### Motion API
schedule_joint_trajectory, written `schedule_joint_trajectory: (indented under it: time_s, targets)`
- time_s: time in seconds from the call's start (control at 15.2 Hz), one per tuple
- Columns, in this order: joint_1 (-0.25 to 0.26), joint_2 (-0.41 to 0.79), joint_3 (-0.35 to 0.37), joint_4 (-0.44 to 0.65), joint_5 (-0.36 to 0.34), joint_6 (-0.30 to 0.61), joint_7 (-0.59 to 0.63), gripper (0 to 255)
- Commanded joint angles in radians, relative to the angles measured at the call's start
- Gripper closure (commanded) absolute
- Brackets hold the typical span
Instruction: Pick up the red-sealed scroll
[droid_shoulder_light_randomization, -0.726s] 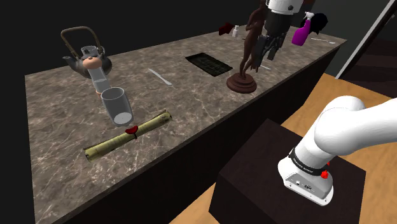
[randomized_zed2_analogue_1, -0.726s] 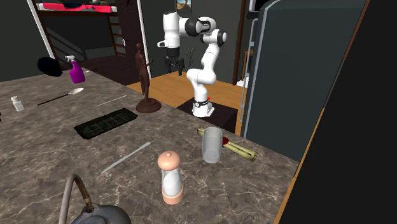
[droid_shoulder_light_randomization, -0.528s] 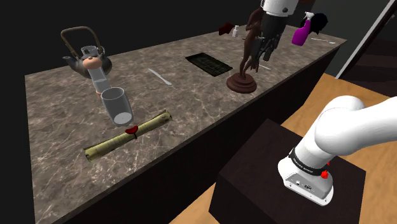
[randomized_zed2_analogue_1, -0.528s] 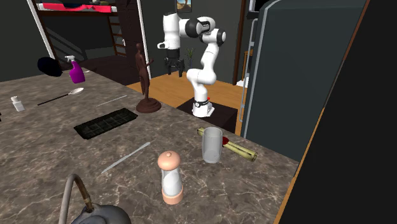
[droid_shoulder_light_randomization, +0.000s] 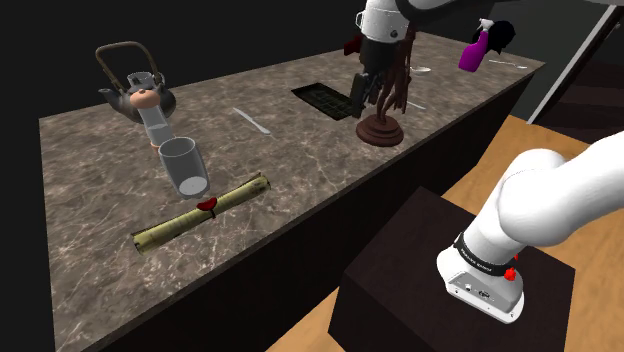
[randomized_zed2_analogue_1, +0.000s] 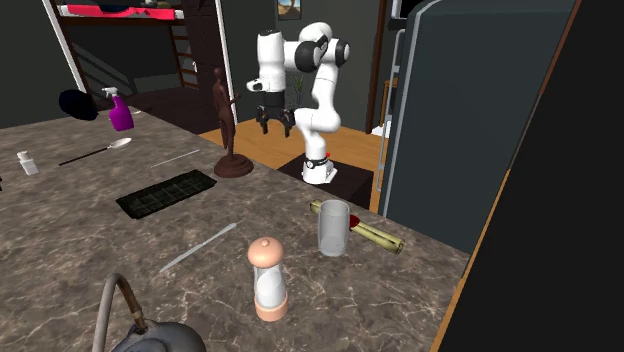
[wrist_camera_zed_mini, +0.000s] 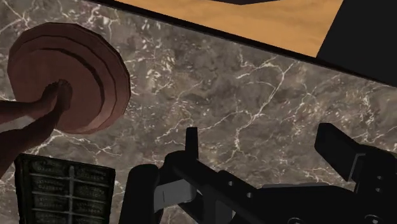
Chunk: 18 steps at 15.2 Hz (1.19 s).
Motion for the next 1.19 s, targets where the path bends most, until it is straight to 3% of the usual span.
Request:
schedule_joint_trajectory:
  time_s: [0.0,0.59,1.12]
  targets:
    - [0.021,0.058,0.015,0.027,0.004,0.037,-0.022,0]
    - [0.105,0.318,0.099,0.17,0.003,0.174,-0.097,0]
    - [0.175,0.541,0.178,0.332,-0.041,0.249,-0.145,0]
